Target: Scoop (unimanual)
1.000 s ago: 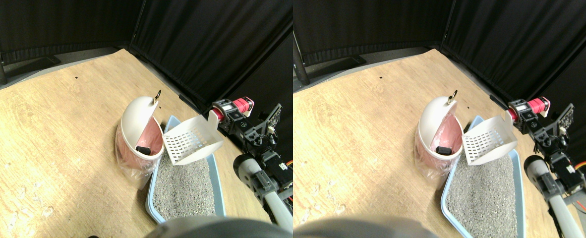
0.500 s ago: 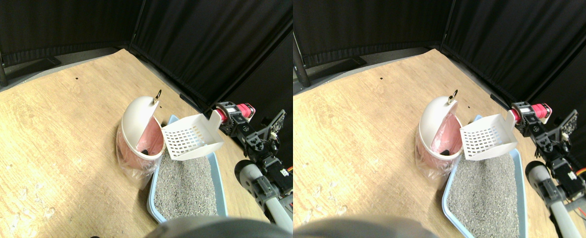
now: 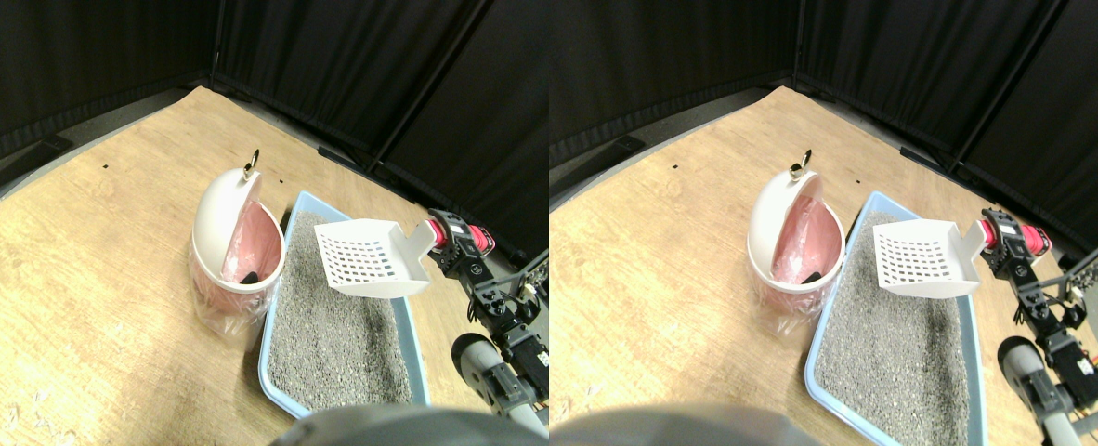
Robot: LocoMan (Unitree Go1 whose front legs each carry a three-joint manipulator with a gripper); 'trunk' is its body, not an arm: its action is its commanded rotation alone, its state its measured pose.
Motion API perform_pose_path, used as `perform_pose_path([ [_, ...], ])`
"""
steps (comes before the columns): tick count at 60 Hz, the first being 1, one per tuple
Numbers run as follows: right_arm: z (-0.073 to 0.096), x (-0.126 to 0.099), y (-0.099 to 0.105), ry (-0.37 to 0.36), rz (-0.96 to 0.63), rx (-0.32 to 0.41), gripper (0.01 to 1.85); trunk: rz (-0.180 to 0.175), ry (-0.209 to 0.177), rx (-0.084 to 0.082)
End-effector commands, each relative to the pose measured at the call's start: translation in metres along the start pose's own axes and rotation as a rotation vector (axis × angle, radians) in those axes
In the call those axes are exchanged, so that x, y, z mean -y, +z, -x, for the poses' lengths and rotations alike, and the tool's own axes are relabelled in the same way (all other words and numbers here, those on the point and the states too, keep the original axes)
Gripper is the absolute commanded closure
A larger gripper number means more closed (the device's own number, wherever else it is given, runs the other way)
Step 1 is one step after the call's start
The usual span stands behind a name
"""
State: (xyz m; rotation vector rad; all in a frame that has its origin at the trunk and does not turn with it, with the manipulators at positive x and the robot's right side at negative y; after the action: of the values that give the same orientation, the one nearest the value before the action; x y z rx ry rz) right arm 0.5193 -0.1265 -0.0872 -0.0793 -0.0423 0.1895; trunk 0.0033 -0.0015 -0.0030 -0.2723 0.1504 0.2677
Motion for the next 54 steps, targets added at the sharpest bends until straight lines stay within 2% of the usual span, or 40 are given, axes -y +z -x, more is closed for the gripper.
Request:
perform_pose_path([
  [1, 0.004, 0.001, 0.008, 0.0, -0.04, 0.092, 1.8, -0.017, -0.044, 0.015],
  [14, 0.023, 0.026, -0.012, -0.079, -0.094, 0.123, 1.8, -0.053, -0.093, 0.011],
  [22, 0.031, 0.031, -0.025, -0.108, -0.142, 0.127, 1.8, -0.071, -0.109, 0.01],
  [29, 0.034, 0.035, -0.035, -0.094, -0.165, 0.13, 1.8, -0.084, -0.12, 0.009],
  [38, 0.039, 0.037, -0.045, -0.147, -0.21, 0.113, 1.77, -0.095, -0.134, 0.007],
  [54, 0.042, 0.047, -0.068, -0.156, -0.245, 0.115, 1.8, -0.12, -0.153, 0.006],
])
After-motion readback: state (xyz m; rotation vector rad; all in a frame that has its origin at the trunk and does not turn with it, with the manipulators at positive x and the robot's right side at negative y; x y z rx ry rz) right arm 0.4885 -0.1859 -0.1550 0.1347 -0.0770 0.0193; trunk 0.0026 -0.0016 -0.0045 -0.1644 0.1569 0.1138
